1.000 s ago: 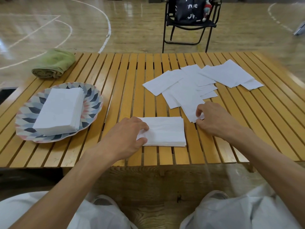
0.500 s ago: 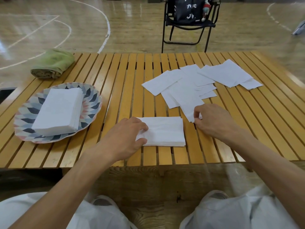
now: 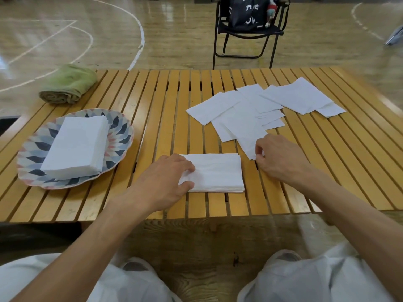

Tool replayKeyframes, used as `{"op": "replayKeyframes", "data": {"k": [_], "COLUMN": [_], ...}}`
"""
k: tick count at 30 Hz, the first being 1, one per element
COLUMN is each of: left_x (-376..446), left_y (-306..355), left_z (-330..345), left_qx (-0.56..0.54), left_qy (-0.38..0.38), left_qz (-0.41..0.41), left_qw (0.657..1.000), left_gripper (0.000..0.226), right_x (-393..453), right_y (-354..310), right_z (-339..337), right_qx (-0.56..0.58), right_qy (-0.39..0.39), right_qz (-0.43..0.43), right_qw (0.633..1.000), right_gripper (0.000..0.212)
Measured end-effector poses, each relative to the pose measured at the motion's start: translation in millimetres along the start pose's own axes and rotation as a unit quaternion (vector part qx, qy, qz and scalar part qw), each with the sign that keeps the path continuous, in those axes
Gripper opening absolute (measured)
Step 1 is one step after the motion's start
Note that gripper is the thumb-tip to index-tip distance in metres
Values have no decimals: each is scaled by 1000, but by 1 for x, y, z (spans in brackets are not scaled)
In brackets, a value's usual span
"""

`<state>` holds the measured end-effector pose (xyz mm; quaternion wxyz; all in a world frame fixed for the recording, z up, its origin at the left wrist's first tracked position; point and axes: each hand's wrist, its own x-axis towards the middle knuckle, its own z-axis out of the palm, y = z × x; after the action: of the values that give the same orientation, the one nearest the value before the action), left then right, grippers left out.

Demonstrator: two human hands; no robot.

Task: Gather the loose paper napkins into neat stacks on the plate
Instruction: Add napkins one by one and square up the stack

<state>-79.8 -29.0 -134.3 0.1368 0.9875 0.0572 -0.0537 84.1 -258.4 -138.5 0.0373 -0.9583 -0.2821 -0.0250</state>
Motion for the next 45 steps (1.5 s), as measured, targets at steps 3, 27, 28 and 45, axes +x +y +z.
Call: {"op": "replayKeyframes", "data": {"k": [3, 27, 28, 45], "left_x": [0, 5, 5, -7], "left_y": [0, 14, 15, 27], "left_z": [0, -22, -24, -40], "left_qx": [0, -242, -280, -581], "left_qy": [2, 171, 172, 111], "left_qz": [1, -3, -9, 45], "left_qw": [1000, 955, 944, 805], "left_gripper": [44, 66, 71, 28], "right_x": [0, -14, -15, -9], "right_y": [5, -17, -20, -5], "right_z": [-5, -92, -96, -86], "right_qx": [12, 545, 605, 853], "right_qy": [8, 135, 75, -209], "right_qz": [21, -88, -82, -55], "right_qw": [1000, 823, 788, 475], "right_gripper": [13, 11, 13, 34]}}
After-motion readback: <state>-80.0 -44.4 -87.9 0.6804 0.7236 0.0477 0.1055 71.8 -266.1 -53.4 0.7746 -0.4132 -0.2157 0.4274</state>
